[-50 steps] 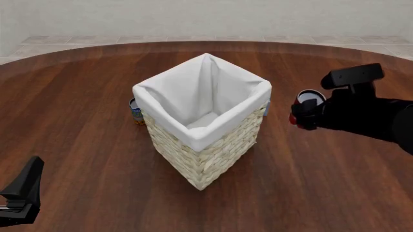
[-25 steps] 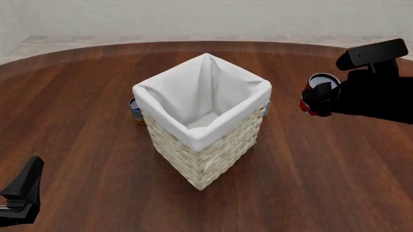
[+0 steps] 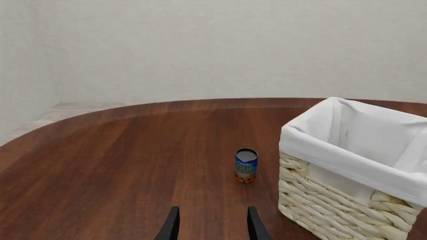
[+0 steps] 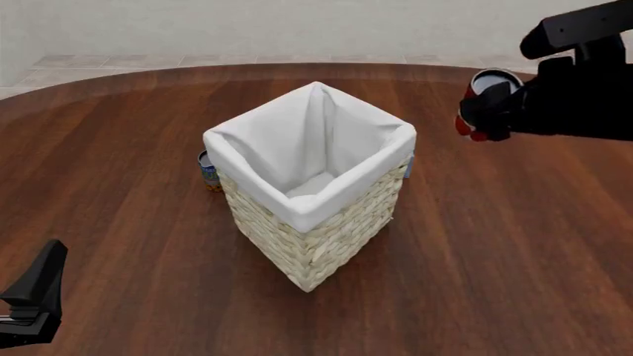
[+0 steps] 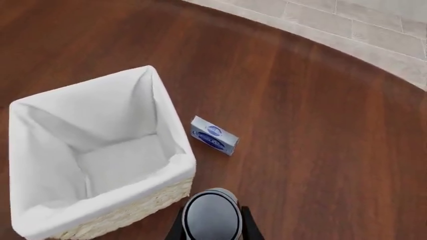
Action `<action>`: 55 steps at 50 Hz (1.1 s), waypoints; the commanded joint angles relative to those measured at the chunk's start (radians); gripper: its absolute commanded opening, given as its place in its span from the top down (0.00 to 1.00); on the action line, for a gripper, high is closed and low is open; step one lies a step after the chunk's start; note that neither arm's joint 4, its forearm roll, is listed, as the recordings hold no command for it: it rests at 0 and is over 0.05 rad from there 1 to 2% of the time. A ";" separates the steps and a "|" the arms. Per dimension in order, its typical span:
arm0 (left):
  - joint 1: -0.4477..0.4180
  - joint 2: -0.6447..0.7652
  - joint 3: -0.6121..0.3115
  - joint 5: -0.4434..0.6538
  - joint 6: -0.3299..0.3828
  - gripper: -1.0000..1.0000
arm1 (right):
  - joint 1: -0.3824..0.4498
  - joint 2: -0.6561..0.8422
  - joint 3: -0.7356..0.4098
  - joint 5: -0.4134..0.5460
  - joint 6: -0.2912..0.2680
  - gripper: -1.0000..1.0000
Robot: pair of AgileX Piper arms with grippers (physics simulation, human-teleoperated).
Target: Pick up the tomato sauce, and put it in the basket.
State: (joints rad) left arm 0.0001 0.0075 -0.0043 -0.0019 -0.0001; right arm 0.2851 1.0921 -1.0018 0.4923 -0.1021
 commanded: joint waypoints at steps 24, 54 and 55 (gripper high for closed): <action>0.000 0.000 0.000 0.000 0.000 0.00 | 0.105 0.104 -0.229 0.049 -0.046 1.00; 0.000 0.000 0.000 0.000 0.000 0.00 | 0.216 0.251 -0.375 0.013 -0.098 1.00; 0.000 0.000 0.000 0.000 0.000 0.00 | 0.219 0.253 -0.377 0.012 -0.098 1.00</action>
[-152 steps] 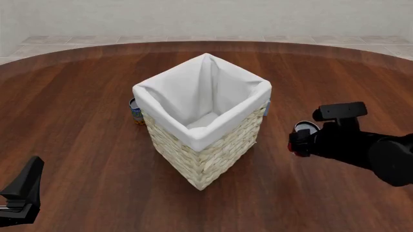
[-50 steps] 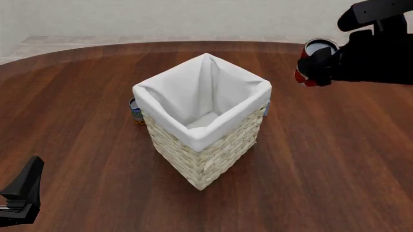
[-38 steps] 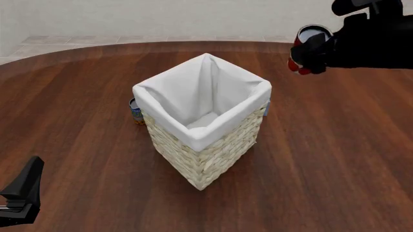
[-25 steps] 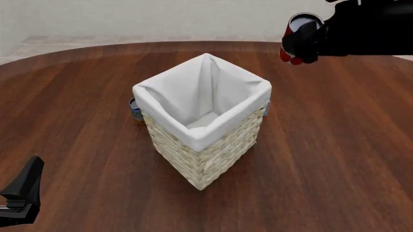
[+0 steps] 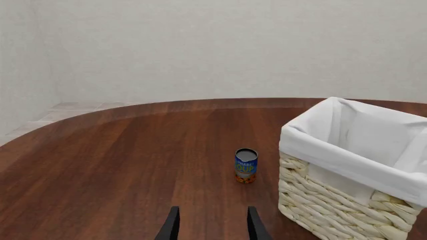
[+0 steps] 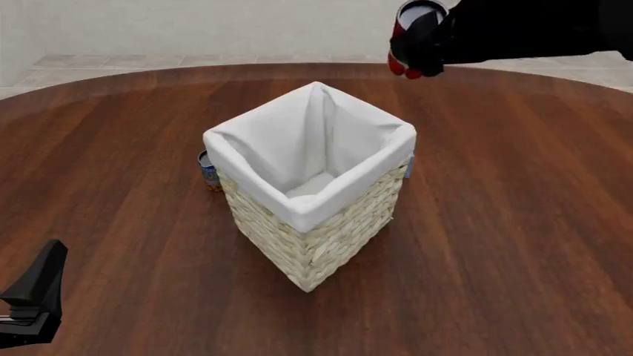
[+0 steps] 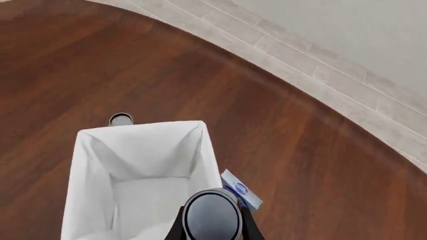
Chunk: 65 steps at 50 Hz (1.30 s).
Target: Pick up the tomato sauce, and put it in the basket.
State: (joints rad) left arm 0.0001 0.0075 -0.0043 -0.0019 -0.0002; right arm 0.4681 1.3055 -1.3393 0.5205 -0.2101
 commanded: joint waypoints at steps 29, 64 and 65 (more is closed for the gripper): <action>0.000 0.000 0.000 0.000 0.000 0.00 | 0.121 0.111 -0.047 -0.108 0.069 1.00; 0.000 0.000 0.000 0.000 0.000 0.00 | 0.144 0.178 0.034 -0.242 0.123 1.00; 0.000 0.000 0.000 0.000 0.000 0.00 | 0.142 0.182 0.032 -0.245 0.124 1.00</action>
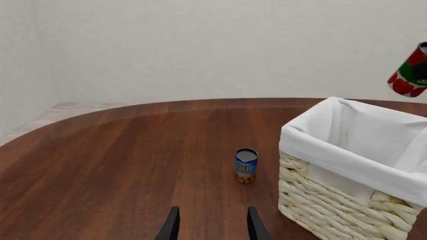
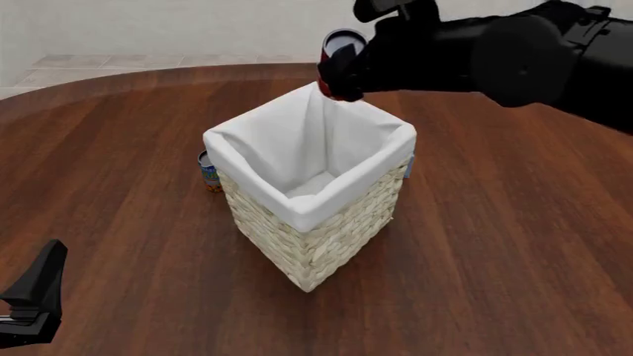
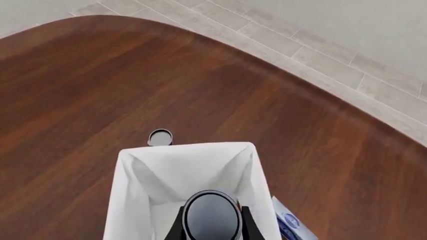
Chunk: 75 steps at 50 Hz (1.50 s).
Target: Pick up the tomato sauce, and put it in the basket.
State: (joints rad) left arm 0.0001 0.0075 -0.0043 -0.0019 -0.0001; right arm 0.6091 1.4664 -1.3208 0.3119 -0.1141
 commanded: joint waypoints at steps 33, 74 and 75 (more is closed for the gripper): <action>0.000 0.000 0.000 0.000 0.000 0.00 | 0.017 0.083 0.042 -0.103 0.054 1.00; 0.000 0.000 0.000 0.000 0.000 0.00 | 0.020 0.143 0.105 -0.210 0.102 1.00; 0.000 0.000 0.000 0.000 0.000 0.00 | 0.020 0.145 0.106 -0.212 0.102 1.00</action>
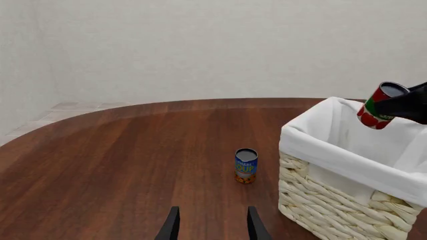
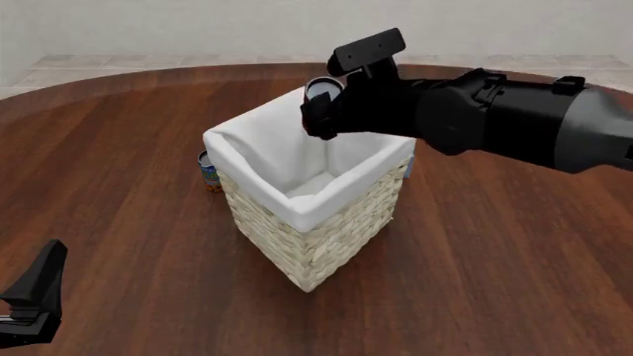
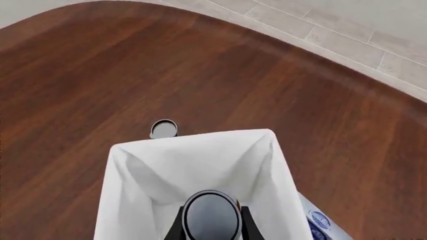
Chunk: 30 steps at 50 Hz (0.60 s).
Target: Pick up the tomato sauce, and put it in the basket.
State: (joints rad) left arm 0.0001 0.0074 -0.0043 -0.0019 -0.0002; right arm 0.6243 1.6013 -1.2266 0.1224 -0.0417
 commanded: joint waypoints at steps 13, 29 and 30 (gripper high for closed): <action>0.000 0.000 0.000 0.000 0.000 0.00 | 0.015 0.019 0.033 -0.040 0.046 1.00; 0.000 0.000 0.000 0.000 0.000 0.00 | 0.013 0.024 0.041 -0.034 0.055 1.00; 0.000 0.000 0.000 0.000 0.000 0.00 | 0.013 0.024 0.044 -0.035 0.057 1.00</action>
State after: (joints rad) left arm 0.0001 0.0075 -0.0043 -0.0019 -0.0002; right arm 0.6393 1.6238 -1.1879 0.0895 -0.0098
